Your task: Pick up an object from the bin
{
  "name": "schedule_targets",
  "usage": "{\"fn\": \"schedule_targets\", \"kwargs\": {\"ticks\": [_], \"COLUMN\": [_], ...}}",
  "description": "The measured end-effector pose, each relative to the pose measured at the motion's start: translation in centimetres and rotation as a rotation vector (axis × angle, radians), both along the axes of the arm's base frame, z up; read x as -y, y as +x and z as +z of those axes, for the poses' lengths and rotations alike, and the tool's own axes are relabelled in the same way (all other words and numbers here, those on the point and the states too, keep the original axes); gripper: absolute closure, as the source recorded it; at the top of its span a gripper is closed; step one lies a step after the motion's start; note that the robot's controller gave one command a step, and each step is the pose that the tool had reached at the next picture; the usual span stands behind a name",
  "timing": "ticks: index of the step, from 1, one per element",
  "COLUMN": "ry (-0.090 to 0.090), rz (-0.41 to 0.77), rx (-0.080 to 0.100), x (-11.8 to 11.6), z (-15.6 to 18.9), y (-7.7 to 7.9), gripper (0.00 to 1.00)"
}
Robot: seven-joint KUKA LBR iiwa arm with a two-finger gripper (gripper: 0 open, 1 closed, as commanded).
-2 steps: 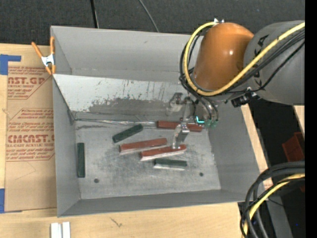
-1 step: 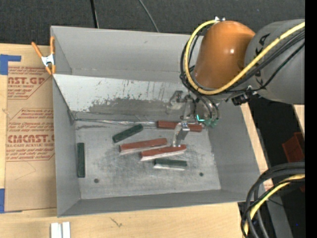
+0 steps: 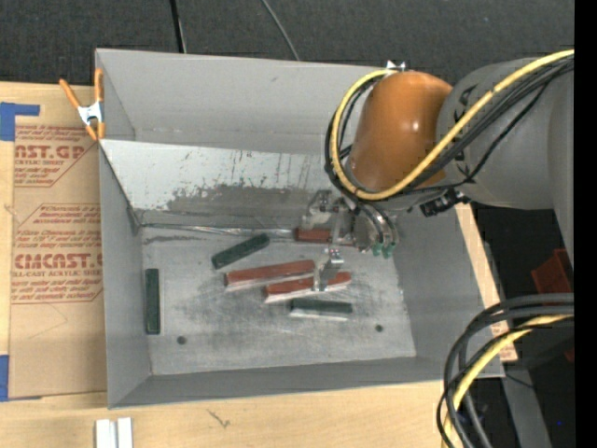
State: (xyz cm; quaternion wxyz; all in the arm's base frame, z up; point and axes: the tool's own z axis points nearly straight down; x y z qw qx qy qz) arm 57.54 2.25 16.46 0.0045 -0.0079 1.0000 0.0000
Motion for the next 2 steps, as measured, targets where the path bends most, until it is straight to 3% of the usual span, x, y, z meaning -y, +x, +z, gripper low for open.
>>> {"fn": "schedule_targets", "kwargs": {"ticks": [1,2], "ry": [0.0,0.0], "rz": [0.103,0.103], "rx": [0.008,0.007], "x": [-0.56,-0.56], "z": [-7.69,-7.69], "y": [-3.31,-3.32], "gripper": [1.0,1.0]}}
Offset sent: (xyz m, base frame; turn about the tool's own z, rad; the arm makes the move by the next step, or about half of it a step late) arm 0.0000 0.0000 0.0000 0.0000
